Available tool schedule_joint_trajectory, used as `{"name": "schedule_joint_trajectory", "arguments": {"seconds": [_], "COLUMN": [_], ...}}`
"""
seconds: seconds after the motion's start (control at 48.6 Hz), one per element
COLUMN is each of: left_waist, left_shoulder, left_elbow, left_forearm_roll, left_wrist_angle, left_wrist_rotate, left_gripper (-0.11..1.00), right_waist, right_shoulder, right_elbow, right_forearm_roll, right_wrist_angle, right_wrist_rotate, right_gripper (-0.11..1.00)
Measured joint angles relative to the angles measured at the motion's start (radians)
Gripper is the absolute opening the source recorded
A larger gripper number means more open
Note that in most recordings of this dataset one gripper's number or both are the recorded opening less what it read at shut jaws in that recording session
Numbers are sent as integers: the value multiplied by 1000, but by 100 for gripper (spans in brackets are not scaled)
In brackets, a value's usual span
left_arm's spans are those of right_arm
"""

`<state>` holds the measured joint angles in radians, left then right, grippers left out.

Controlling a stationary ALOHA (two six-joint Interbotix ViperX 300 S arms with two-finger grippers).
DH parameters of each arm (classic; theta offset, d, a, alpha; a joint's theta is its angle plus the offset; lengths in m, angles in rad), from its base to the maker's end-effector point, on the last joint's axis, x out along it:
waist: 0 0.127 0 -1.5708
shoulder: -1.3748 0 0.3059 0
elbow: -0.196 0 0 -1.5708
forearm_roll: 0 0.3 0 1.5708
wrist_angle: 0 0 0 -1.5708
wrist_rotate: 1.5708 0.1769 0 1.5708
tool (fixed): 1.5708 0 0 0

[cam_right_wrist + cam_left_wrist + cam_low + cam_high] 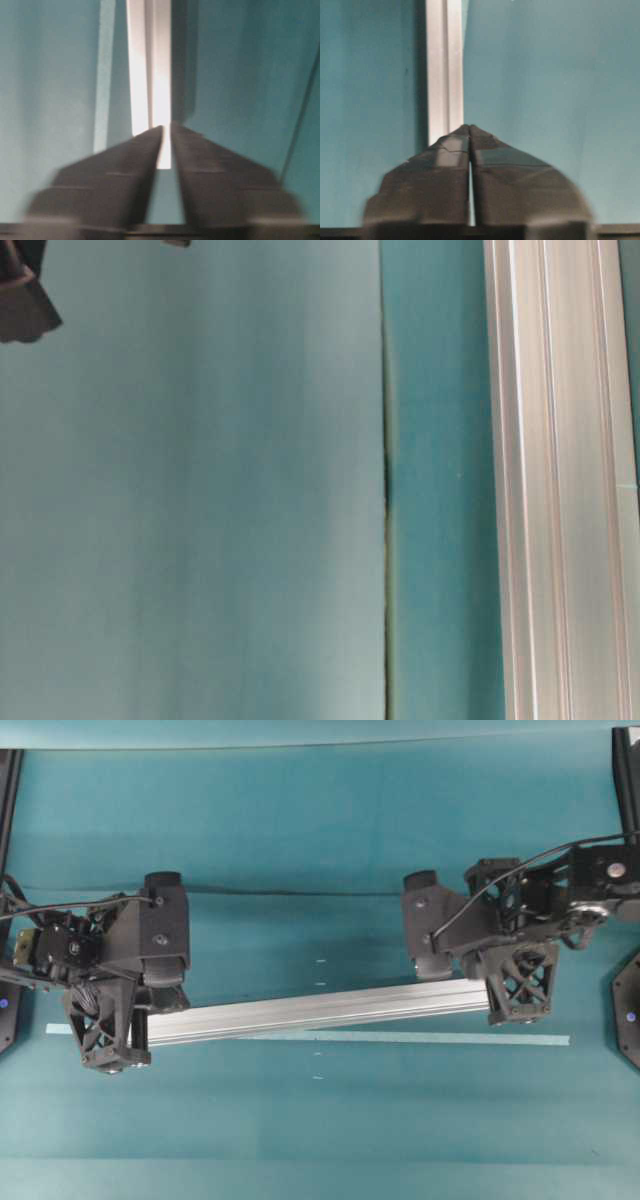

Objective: Lift the metal rail with both hands.
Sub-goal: 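Lower both grippers over the rail ends and close them on it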

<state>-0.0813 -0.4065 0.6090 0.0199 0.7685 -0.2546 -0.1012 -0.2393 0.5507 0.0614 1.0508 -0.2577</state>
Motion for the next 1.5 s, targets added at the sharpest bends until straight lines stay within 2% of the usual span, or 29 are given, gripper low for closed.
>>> {"name": "schedule_joint_trajectory", "arguments": {"seconds": [0.103,0.185,0.268,0.329,0.494,0.886,1.153,1.503], "left_waist": [-2,-2,-11,-15,-18,-17,14,17], "left_shoulder": [11,28,49,61,98,225,239,284], "left_elbow": [18,44,61,72,84,86,123,166], "left_forearm_roll": [-2,0,0,0,0,0,0,2], "left_wrist_angle": [-2,-17,-52,-91,-140,-156,-199,-322], "left_wrist_rotate": [-32,-61,-98,-103,-101,-103,-98,-104], "left_gripper": [42,68,89,97,99,99,99,99], "right_waist": [0,2,3,6,14,29,29,31], "right_shoulder": [18,35,52,63,81,147,186,221], "right_elbow": [-2,-2,-3,-3,-2,52,83,140], "right_forearm_roll": [0,0,0,0,0,0,-2,-2], "right_wrist_angle": [-5,-12,-28,-40,-72,-199,-284,-371], "right_wrist_rotate": [0,-9,-9,-11,-9,-12,-28,-20], "right_gripper": [74,93,100,99,99,99,99,99]}}
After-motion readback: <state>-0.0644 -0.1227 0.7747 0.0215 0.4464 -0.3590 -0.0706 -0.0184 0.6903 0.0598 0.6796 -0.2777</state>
